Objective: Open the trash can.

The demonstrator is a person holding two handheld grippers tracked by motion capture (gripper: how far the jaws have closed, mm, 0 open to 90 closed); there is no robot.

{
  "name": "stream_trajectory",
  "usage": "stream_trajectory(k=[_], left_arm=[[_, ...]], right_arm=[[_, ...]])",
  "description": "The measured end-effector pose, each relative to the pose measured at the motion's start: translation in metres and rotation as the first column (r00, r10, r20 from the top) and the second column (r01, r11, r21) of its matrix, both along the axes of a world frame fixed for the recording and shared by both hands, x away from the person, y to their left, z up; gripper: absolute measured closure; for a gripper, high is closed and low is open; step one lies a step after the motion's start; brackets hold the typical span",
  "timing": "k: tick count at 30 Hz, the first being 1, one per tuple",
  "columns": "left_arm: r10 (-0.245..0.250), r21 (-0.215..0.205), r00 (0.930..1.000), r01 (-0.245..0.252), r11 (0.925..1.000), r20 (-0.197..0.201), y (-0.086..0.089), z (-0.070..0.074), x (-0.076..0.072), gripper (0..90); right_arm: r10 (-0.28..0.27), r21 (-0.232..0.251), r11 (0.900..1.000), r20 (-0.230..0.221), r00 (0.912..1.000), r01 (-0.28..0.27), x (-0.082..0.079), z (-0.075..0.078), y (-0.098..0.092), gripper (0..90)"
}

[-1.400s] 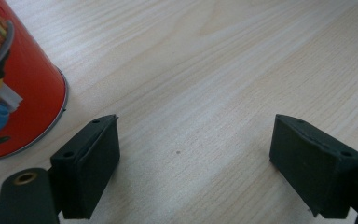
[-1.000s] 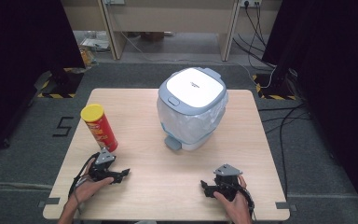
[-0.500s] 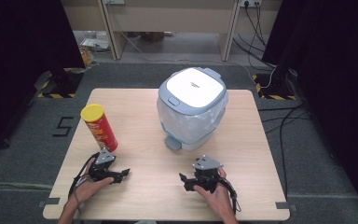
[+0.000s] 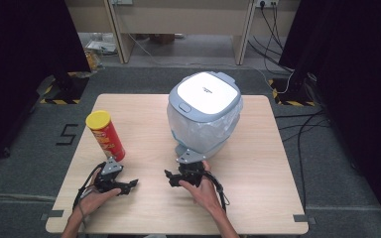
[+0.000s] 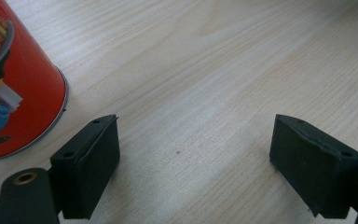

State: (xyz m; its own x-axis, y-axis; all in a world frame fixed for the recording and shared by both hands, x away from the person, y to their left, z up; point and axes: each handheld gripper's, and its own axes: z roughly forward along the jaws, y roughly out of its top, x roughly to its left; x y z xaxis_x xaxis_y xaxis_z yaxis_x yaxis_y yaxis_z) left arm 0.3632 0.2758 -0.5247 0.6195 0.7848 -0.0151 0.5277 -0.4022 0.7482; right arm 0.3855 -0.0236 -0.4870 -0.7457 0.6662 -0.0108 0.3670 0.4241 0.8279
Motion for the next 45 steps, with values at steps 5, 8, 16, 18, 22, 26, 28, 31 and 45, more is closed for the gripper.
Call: stream_trajectory(k=[5,8,16,18,22,26,28,31,45], left_arm=[[0.0,0.0,1.0,0.0,1.0,0.0,0.0,0.0,0.0,15.1],[0.0,0.0,1.0,0.0,1.0,0.0,0.0,0.0,0.0,15.1],[0.001,0.0,1.0,-0.001,1.0,0.001,0.0,0.0,0.0,15.1],[0.001,0.001,1.0,-0.001,1.0,0.001,0.0,0.0,0.0,15.1],[0.001,0.002,1.0,-0.001,1.0,0.001,0.0,0.0,0.0,15.1],[0.002,0.002,1.0,-0.002,1.0,0.004,0.0,0.0,0.0,15.1],[0.002,0.002,1.0,-0.002,1.0,0.004,0.0,0.0,0.0,15.1],[0.002,0.004,1.0,-0.002,1.0,0.006,0.0,0.0,0.0,15.1],[0.005,-0.002,1.0,-0.005,1.0,0.001,-0.001,0.0,-0.002,15.1]], right_arm=[[-0.042,-0.011,0.999,0.018,0.999,0.042,0.019,-0.006,0.014,16.8],[-0.072,-0.052,0.996,0.022,0.9972,0.073,0.024,-0.013,0.015,16.8],[-0.053,-0.146,0.987,0.06,0.9968,0.062,0.026,-0.022,0.021,14.7],[-0.048,-0.154,0.986,0.06,0.9971,0.057,0.026,-0.022,0.02,14.7],[-0.036,-0.188,0.981,0.053,0.9979,0.045,0.022,-0.021,0.013,14.7],[-0.026,-0.152,0.988,0.029,0.9992,0.03,0.02,-0.02,0.001,14.7],[-0.018,-0.147,0.989,0.018,0.9997,0.02,0.018,-0.019,-0.004,14.7],[-0.009,-0.15,0.989,0.016,0.9998,0.011,0.014,-0.019,-0.011,14.7],[0.017,-0.167,0.986,-0.011,0.9998,-0.019,0.003,-0.016,-0.028,14.5]])
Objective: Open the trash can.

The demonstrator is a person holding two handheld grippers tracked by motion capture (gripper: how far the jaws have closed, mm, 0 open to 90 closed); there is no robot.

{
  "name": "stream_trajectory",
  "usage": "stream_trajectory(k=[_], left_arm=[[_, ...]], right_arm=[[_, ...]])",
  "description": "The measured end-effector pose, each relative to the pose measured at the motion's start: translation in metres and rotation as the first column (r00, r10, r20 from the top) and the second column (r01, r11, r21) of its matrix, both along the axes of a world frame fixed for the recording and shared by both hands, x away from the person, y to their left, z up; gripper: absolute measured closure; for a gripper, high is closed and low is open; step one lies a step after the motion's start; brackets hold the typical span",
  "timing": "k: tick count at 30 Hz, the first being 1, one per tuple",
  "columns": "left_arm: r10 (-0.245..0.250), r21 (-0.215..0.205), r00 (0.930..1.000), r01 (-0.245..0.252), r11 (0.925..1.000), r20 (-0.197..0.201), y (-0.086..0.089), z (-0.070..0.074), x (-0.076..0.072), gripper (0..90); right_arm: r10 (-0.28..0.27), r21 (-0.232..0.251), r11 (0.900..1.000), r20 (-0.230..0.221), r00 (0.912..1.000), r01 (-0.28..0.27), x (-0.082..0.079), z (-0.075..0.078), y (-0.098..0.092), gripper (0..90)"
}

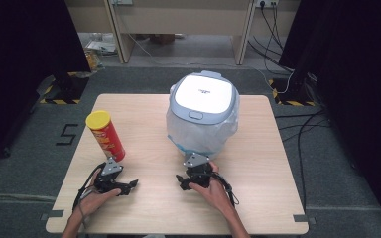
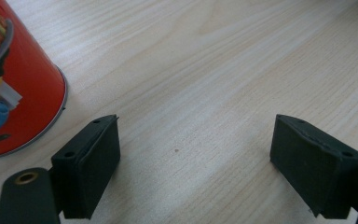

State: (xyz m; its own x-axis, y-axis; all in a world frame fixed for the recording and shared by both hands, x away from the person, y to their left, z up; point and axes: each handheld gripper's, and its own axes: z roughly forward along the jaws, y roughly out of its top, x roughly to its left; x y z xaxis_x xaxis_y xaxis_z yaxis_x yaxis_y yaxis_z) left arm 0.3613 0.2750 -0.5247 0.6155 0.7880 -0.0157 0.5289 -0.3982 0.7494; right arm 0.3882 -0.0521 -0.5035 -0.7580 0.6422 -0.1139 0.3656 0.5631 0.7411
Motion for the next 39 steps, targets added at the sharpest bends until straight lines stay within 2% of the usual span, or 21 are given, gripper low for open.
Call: stream_trajectory(k=[1,7,14,25,27,33,39], left_arm=[[0.0,0.0,1.0,0.0,1.0,0.0,0.0,0.0,0.0,15.1],[0.002,0.0,1.0,-0.002,1.0,-0.001,0.0,0.0,-0.001,15.1],[0.002,0.003,1.0,-0.002,1.0,0.0,0.0,0.0,-0.001,15.1],[0.003,0.005,1.0,-0.003,1.0,0.003,0.0,0.0,-0.001,15.1],[0.006,0.0,1.0,-0.006,1.0,0.003,-0.001,0.0,-0.001,15.1],[0.004,0.002,1.0,-0.004,1.0,0.002,0.0,0.0,-0.001,15.1],[0.004,-0.001,1.0,-0.004,1.0,0.002,-0.001,0.0,-0.002,15.1]], right_arm=[[0.007,0.011,1.0,-0.015,0.9999,-0.007,-0.002,0.001,-0.006,14.5],[0.015,0.023,1.0,-0.018,0.9997,-0.015,-0.008,0.001,-0.015,14.5],[0.012,0.043,0.999,-0.055,0.9984,-0.01,-0.013,0.004,-0.024,14.5],[0.008,0.028,1.0,-0.051,0.9987,-0.007,-0.016,0.003,-0.025,14.3],[0.004,0.005,1.0,-0.042,0.9991,-0.004,-0.017,0.002,-0.023,14.1],[0.009,0.022,1.0,-0.065,0.9978,-0.008,-0.015,0.0,-0.025,14.1],[0.015,-0.002,1.0,-0.079,0.9968,-0.015,-0.013,-0.006,-0.022,12.5]])
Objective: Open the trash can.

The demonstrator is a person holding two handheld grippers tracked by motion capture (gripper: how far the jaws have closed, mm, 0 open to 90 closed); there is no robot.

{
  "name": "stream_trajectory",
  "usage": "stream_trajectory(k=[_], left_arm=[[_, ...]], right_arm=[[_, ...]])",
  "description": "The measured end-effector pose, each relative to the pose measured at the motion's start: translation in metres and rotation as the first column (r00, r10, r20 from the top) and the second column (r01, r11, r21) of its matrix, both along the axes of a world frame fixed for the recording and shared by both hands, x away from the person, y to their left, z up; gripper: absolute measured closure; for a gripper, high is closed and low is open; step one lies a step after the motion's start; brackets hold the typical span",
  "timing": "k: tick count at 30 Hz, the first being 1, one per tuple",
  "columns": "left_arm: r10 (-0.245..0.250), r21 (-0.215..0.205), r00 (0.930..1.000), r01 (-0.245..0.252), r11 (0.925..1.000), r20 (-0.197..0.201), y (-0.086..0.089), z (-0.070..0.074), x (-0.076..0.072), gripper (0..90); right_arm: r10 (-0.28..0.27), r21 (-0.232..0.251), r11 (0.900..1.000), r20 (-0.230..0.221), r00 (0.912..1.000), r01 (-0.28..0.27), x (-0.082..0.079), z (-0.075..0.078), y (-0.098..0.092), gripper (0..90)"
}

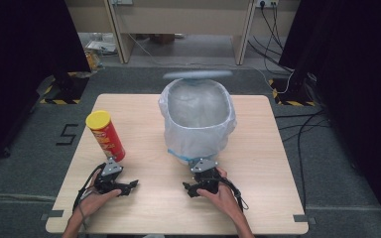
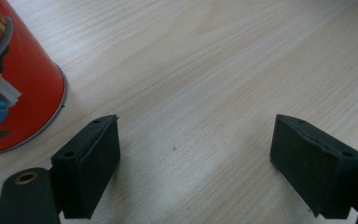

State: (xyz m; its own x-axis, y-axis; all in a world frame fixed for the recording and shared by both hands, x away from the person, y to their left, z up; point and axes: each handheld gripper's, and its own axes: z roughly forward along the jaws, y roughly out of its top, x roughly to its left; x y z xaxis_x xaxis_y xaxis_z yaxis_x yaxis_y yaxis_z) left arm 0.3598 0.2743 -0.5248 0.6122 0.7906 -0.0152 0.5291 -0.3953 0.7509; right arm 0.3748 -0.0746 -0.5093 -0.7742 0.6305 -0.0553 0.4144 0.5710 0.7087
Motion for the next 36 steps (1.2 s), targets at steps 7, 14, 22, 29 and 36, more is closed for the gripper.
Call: stream_trajectory(k=[7,14,22,29,36], left_arm=[[-0.001,0.001,1.0,0.001,1.0,0.0,0.0,0.0,0.0,15.1],[-0.002,0.004,1.0,0.002,1.0,0.0,0.0,0.0,0.0,15.0],[-0.001,0.001,1.0,0.001,1.0,0.0,0.0,0.0,0.0,15.0],[-0.001,0.001,1.0,0.001,1.0,0.0,0.0,0.0,0.0,15.0],[-0.001,0.0,1.0,0.001,1.0,0.0,0.0,0.0,0.0,15.0]], right_arm=[[-0.001,-0.001,1.0,-0.002,1.0,0.001,0.001,0.0,0.0,12.5],[0.006,-0.014,1.0,-0.026,0.9996,-0.006,-0.006,0.001,0.001,10.3],[0.011,-0.024,1.0,-0.01,0.9999,-0.011,-0.007,0.0,0.002,10.3],[0.003,-0.033,0.999,-0.01,0.9999,-0.004,-0.007,0.0,0.003,10.3],[0.007,-0.037,0.999,-0.014,0.9999,-0.007,-0.006,0.001,0.003,10.3]])
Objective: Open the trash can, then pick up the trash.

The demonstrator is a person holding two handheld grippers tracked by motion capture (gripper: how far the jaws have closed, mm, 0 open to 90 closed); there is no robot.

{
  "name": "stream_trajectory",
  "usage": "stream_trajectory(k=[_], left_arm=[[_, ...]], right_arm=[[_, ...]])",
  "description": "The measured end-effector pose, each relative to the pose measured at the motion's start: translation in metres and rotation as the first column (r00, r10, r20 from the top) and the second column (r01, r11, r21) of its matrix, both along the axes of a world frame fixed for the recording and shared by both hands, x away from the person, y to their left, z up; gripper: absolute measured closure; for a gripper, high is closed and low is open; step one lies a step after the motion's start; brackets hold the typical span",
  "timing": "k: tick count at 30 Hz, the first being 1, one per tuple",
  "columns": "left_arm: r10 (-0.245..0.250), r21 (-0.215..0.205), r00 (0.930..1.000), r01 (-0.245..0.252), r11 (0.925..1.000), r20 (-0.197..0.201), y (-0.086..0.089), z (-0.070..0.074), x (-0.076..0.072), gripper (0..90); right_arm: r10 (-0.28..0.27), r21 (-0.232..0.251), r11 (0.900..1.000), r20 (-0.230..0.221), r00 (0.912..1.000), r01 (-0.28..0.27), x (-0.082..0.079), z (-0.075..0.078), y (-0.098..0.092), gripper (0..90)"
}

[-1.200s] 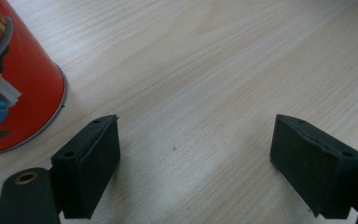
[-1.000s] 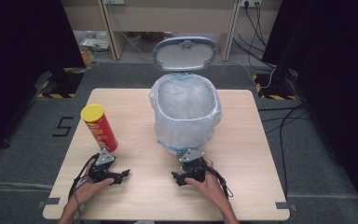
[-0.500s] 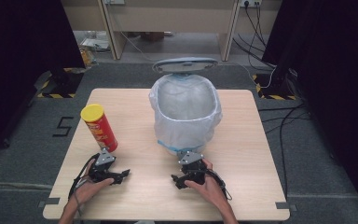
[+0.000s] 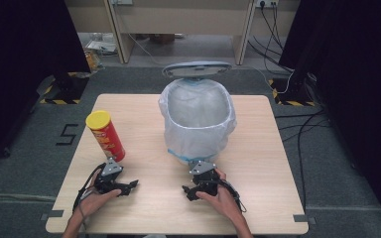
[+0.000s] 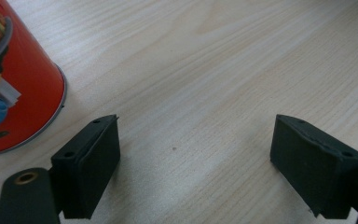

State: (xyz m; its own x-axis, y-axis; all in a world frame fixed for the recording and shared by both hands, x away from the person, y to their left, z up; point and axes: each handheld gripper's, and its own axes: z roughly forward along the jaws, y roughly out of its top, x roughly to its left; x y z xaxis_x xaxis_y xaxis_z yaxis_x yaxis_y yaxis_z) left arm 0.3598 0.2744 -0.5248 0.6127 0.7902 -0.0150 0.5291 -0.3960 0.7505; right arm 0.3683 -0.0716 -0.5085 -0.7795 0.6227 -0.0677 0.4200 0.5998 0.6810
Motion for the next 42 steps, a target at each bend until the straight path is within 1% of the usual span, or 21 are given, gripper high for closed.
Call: stream_trajectory(k=[6,7,8,13,15,17,19,23,25,27,30,31,32,33,34,35,36,37,38,40,42], left_arm=[[-0.003,0.003,1.0,0.003,1.0,-0.001,0.0,0.0,0.0,15.1],[-0.01,0.002,0.9999,0.01,0.9999,0.0,0.0,0.0,0.0,15.1],[-0.031,-0.004,0.9995,0.031,0.9995,-0.001,0.0,0.0,0.0,15.7],[-0.026,-0.004,0.9997,0.026,0.9997,0.0,0.0,0.0,-0.001,16.7],[-0.023,0.004,0.9997,0.023,0.9997,0.004,0.001,0.001,-0.002,16.9],[-0.014,0.008,0.9997,0.014,0.9999,0.019,0.003,0.004,-0.005,17.4],[0.005,-0.007,0.9993,-0.005,1.0,0.038,0.006,0.009,-0.009,17.8],[0.038,-0.014,0.9976,-0.037,0.9992,0.057,0.016,0.015,-0.015,18.1],[0.07,-0.026,0.9954,-0.068,0.9973,0.066,0.024,0.016,-0.017,18.3],[0.092,-0.024,0.9933,-0.09,0.9956,0.07,0.03,0.017,-0.018,18.5],[0.144,-0.036,0.987,-0.142,0.9892,0.072,0.04,0.019,-0.018,18.5],[0.167,-0.039,0.9831,-0.164,0.9857,0.076,0.044,0.02,-0.018,18.5],[0.178,-0.043,0.9808,-0.175,0.9837,0.081,0.045,0.02,-0.017,18.5],[0.197,-0.049,0.9761,-0.193,0.9799,0.092,0.047,0.021,-0.017,18.4],[0.206,-0.052,0.9736,-0.202,0.978,0.097,0.048,0.022,-0.016,18.3],[0.226,-0.058,0.9677,-0.221,0.9736,0.112,0.05,0.022,-0.015,18.1],[0.24,-0.069,0.9636,-0.233,0.97,0.117,0.05,0.022,-0.014,17.9],[0.25,-0.077,0.9605,-0.242,0.9673,0.123,0.05,0.021,-0.012,17.8],[0.253,-0.077,0.9592,-0.245,0.9665,0.126,0.051,0.021,-0.011,17.7],[0.27,-0.08,0.9538,-0.261,0.9621,0.133,0.051,0.019,-0.008,17.7],[0.283,-0.096,0.9491,-0.272,0.9575,0.138,0.051,0.018,-0.003,17.9]], right_arm=[[0.0,-0.004,1.0,0.004,1.0,0.0,0.0,0.0,0.001,10.3],[0.0,-0.004,1.0,0.004,1.0,0.0,0.0,0.0,0.001,10.3],[-0.001,-0.004,1.0,0.002,1.0,0.001,0.0,0.0,0.001,10.3],[0.0,0.0,1.0,-0.006,1.0,0.0,0.0,0.0,0.0,10.3],[0.002,-0.002,1.0,-0.005,1.0,-0.002,0.0,0.0,0.0,10.3],[0.001,-0.002,1.0,-0.006,1.0,-0.001,0.0,0.0,0.0,10.3],[0.0,0.004,1.0,-0.01,0.9999,0.0,0.001,0.001,0.0,10.3],[-0.003,-0.001,1.0,-0.008,1.0,0.003,0.0,0.001,0.0,10.3],[-0.005,-0.007,1.0,-0.003,1.0,0.005,0.0,0.0,0.001,10.3],[-0.003,-0.005,1.0,-0.006,1.0,0.003,0.0,0.001,0.001,10.3],[0.0,0.002,1.0,-0.011,0.9999,0.0,0.001,0.001,0.0,10.3],[0.002,0.007,1.0,-0.013,0.9999,-0.002,0.001,0.001,0.0,10.3],[0.002,0.008,1.0,-0.015,0.9999,-0.002,0.001,0.001,-0.001,10.3],[0.004,0.006,1.0,-0.011,0.9999,-0.004,0.001,0.001,0.0,10.3],[0.0,0.002,1.0,-0.012,0.9999,0.0,0.001,0.001,0.0,10.3],[0.001,0.002,1.0,-0.011,0.9999,-0.001,0.001,0.001,0.0,10.3],[0.001,0.002,1.0,-0.011,0.9999,-0.001,0.001,0.001,0.0,10.3],[0.001,-0.002,1.0,-0.01,1.0,-0.001,0.0,0.001,0.0,10.3],[0.001,-0.003,1.0,-0.009,1.0,-0.001,0.0,0.001,0.0,10.3],[0.002,-0.002,1.0,-0.009,1.0,-0.002,0.001,0.001,0.0,10.3],[0.002,0.001,1.0,-0.01,0.9999,-0.002,0.001,0.001,0.0,10.3]])
